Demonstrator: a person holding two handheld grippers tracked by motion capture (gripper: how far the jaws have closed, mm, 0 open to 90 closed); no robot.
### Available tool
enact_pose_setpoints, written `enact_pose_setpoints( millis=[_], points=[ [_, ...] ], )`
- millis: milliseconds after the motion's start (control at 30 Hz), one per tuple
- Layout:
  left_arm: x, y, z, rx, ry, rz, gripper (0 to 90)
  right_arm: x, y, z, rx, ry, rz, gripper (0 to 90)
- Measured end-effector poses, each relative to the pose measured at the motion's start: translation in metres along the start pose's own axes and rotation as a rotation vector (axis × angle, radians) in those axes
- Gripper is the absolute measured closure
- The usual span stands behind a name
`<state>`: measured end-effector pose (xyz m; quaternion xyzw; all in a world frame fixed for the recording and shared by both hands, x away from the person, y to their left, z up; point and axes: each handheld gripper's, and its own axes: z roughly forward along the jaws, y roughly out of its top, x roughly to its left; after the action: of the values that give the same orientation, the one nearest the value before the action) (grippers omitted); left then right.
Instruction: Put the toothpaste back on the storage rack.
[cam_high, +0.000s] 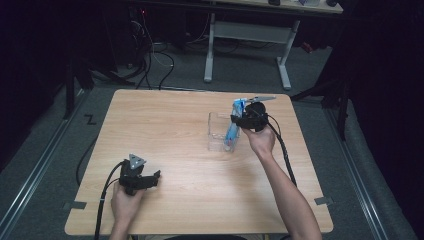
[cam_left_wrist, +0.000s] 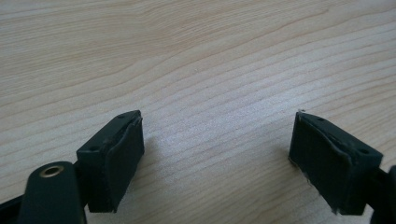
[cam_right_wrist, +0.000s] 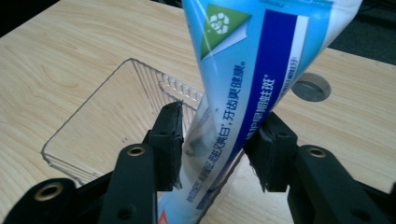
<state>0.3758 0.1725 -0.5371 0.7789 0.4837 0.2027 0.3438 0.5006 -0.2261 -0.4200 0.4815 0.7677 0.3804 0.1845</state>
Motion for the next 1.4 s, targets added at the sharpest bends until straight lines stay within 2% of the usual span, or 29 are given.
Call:
enact_pose_setpoints(
  millis=[167,467,700,1000,1400],
  points=[
    [0.0,0.0,0.0,0.0,0.0,0.0,18.3,0.0,-0.003,-0.002,-0.009,0.016,0.004,50.8],
    [0.0,0.0,0.0,0.0,0.0,0.0,18.3,-0.004,-0.006,-0.015,-0.047,0.014,0.018,45.1],
    [0.0,0.0,0.0,0.0,0.0,0.0,18.3,-0.005,-0.006,-0.028,-0.063,0.012,0.002,45.0],
    [0.0,0.0,0.0,0.0,0.0,0.0,18.3,-0.01,-0.011,-0.041,-0.087,0.011,0.012,46.2],
    [0.0,0.0,0.0,0.001,-0.001,0.0,18.4,-0.013,-0.022,-0.058,-0.076,0.012,0.013,46.4]
  ],
)
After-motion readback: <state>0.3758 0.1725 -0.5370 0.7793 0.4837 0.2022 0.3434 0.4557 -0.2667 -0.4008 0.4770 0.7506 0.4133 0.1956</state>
